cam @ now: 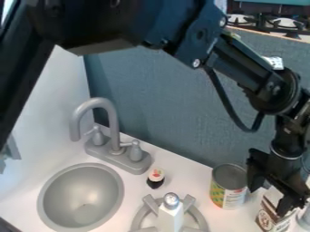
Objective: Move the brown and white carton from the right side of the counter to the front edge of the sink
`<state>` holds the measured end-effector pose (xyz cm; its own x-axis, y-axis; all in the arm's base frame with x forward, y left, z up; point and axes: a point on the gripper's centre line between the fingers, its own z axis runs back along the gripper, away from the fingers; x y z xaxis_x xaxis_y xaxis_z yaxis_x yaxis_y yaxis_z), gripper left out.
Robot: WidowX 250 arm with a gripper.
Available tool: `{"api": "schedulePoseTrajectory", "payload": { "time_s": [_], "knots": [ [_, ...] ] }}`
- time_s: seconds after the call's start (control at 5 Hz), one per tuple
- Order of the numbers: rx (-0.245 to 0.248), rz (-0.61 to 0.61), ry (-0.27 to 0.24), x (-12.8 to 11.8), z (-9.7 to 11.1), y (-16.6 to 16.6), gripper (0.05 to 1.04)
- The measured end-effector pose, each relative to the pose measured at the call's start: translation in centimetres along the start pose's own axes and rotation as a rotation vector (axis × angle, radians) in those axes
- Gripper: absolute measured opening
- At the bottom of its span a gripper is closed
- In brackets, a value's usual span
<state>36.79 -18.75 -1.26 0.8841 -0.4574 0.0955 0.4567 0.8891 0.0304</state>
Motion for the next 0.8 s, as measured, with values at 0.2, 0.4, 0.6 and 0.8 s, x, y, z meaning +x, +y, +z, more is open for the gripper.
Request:
{"api": "schedulePoseTrajectory", "payload": {
  "time_s": [0.2,0.4,0.6,0.8],
  "knots": [
    [-0.020,-0.005,-0.004,0.5,-0.4,-0.2,1.001],
    [-0.052,-0.018,-0.005,0.7,-0.7,-0.5,1.001],
    [-0.052,-0.015,0.000,1.2,-1.4,0.1,1.001],
    [-0.031,-0.007,0.011,1.7,-1.9,0.5,1.001]
  ]
}}
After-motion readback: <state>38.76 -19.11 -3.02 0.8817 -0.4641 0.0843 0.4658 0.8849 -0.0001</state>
